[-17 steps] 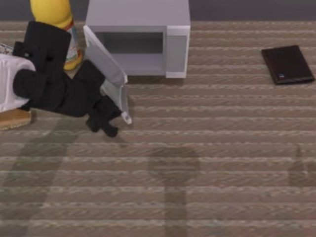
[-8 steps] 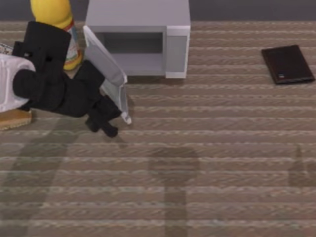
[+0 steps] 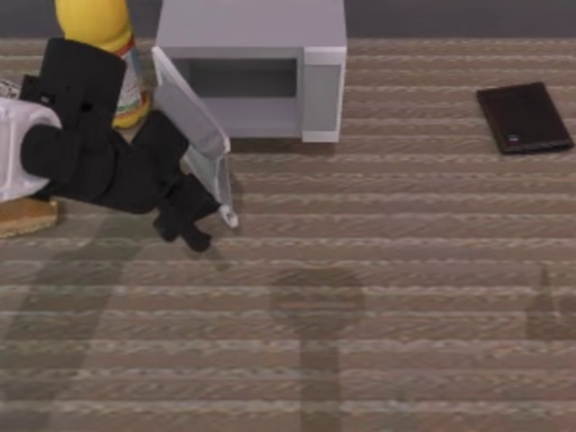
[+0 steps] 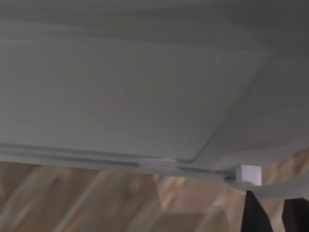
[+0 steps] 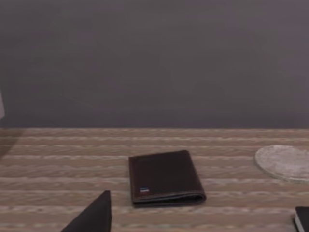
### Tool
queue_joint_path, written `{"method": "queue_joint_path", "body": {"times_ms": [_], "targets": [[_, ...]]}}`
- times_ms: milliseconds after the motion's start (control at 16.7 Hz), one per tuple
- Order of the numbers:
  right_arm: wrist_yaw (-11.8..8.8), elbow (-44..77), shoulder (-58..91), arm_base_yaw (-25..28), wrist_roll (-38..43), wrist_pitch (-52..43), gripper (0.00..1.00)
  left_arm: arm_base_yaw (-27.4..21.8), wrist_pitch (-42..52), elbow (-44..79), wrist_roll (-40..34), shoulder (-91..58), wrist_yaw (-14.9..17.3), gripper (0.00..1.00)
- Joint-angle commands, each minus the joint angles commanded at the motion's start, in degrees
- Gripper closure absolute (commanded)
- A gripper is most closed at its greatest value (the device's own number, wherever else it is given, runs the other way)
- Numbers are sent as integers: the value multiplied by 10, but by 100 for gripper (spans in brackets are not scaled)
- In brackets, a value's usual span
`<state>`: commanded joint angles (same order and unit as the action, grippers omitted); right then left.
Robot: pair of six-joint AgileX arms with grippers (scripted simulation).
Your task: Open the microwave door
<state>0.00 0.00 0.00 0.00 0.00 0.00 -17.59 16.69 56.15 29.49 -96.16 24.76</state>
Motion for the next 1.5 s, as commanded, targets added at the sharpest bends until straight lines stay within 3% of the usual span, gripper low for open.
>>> {"method": "queue_joint_path", "body": {"times_ms": [240,1500], "targets": [[0,0,0,0,0,0,0,13,11,4,26,0,13,100],[0,0,0,0,0,0,0,13,12,4,26,0,13,100]]}}
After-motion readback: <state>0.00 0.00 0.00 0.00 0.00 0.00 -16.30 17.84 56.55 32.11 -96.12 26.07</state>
